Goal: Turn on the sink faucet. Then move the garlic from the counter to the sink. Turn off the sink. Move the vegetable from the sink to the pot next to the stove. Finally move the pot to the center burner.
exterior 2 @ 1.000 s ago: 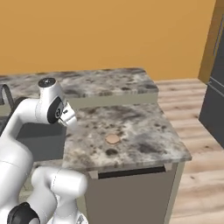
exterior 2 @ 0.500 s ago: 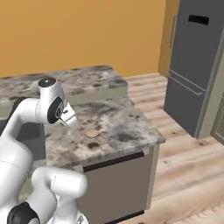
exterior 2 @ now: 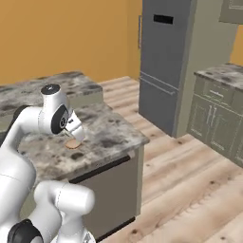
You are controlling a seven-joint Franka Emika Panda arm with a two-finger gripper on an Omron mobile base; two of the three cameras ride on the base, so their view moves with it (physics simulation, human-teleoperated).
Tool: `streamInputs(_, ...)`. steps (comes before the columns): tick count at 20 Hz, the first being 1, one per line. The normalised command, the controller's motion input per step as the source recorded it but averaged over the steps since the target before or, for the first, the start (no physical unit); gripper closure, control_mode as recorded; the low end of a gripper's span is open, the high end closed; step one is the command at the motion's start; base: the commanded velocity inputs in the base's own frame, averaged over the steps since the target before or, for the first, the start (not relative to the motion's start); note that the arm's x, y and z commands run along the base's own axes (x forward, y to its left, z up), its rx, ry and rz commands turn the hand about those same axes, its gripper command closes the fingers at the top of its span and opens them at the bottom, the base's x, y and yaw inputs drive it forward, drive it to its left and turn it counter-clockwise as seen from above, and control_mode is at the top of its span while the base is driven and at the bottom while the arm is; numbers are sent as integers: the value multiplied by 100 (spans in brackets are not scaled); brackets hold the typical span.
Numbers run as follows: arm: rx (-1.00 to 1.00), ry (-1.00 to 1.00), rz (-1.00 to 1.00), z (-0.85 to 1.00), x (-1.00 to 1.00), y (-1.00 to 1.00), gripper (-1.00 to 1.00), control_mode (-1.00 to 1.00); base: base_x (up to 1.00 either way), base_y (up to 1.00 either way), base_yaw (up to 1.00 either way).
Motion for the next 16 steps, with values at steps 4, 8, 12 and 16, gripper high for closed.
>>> streamInputs(4,0,0,0,0,0,0,100,100,0,-43,-45)
streamInputs(8,0,0,0,0,0,0,100,100,0,-45,-47)
streamInputs(12,0,0,0,0,0,0,100,100,0,-46,-49)
streamInputs(16,0,0,0,0,0,0,100,100,1,-37,-46)
